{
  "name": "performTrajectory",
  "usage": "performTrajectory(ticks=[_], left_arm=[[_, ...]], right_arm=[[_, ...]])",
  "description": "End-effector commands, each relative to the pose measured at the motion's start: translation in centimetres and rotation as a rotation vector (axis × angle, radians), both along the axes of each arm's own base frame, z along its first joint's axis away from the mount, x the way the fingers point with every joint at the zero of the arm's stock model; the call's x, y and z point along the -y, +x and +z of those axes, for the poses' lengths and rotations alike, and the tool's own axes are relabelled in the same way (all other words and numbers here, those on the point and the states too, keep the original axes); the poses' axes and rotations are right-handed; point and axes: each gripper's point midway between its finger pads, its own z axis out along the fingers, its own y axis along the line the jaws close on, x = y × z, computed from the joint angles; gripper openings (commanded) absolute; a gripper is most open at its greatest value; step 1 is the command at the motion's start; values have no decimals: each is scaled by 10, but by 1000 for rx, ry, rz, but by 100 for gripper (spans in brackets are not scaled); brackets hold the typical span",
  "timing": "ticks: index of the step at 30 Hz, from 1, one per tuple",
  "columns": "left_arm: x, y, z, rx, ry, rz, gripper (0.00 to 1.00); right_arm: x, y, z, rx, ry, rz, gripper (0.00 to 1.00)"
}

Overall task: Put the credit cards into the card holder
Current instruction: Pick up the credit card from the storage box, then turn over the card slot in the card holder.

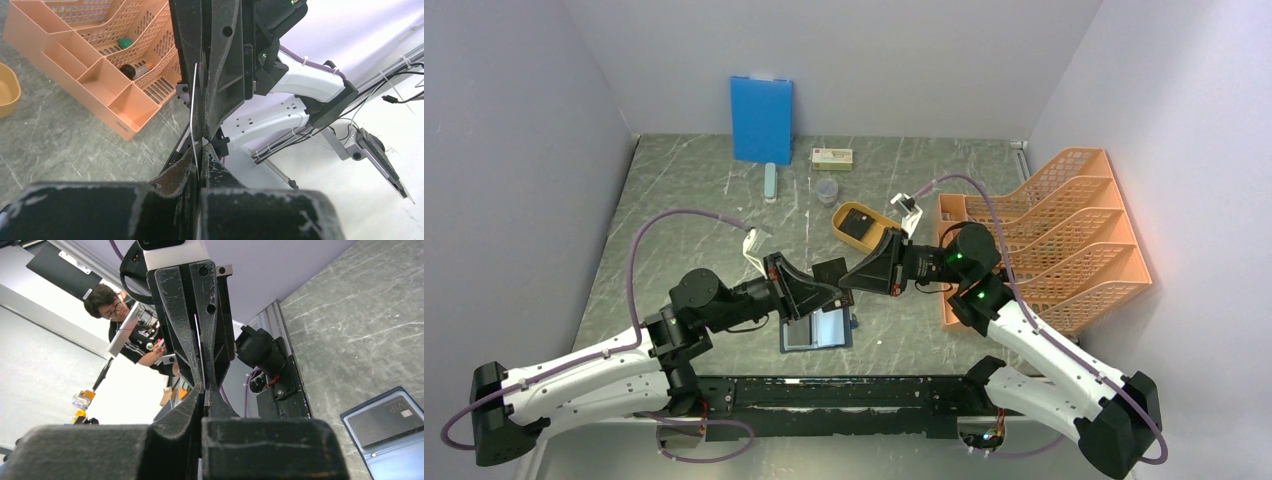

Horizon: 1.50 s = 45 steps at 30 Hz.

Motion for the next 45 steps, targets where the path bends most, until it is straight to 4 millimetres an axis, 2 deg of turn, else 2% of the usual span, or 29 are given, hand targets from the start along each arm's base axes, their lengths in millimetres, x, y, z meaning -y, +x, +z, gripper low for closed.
performTrajectory(ticks=[1,2,3,5,7,8,12,14,16,18,20,26,29,34,38,45], left_arm=[[-1,0,6,17,-23,-1,5],[-1,1,5,17,-16,5,6],[-2,3,2,13,-4,16,12],[-7,8,-4,-4,35,57,41],[-18,17,-20,-32,119,126,58],[-24,19,-22,-35,134,157,65],[-59,33,-64,-94,305,313,72],[-69,35,-87,-126,395,354,72],[-71,36,-110,-156,484,358,70],[-66,36,-132,-183,564,345,67],[-60,38,-148,-197,623,337,65],[-32,51,-172,-192,704,332,61],[-26,64,-188,-187,779,374,57],[-11,72,-199,-168,796,371,58],[-4,75,-214,-177,840,359,56],[-1,78,-244,-199,936,366,46]], right_arm=[[1,-8,6,29,29,17,0],[1,-7,7,35,28,7,0],[2,-5,6,40,23,-10,0],[4,2,3,45,-14,-72,0],[8,19,-6,54,-93,-185,0],[12,28,-16,51,-154,-246,0],[32,56,-72,-18,-428,-419,0],[40,61,-107,-92,-542,-453,0],[43,59,-135,-165,-602,-460,0],[45,55,-159,-227,-632,-458,0],[45,52,-170,-264,-636,-457,0],[50,45,-190,-322,-667,-462,0],[51,39,-193,-339,-662,-446,0],[52,33,-190,-324,-649,-427,0],[56,30,-193,-319,-678,-415,0],[54,24,-200,-341,-668,-392,0]])
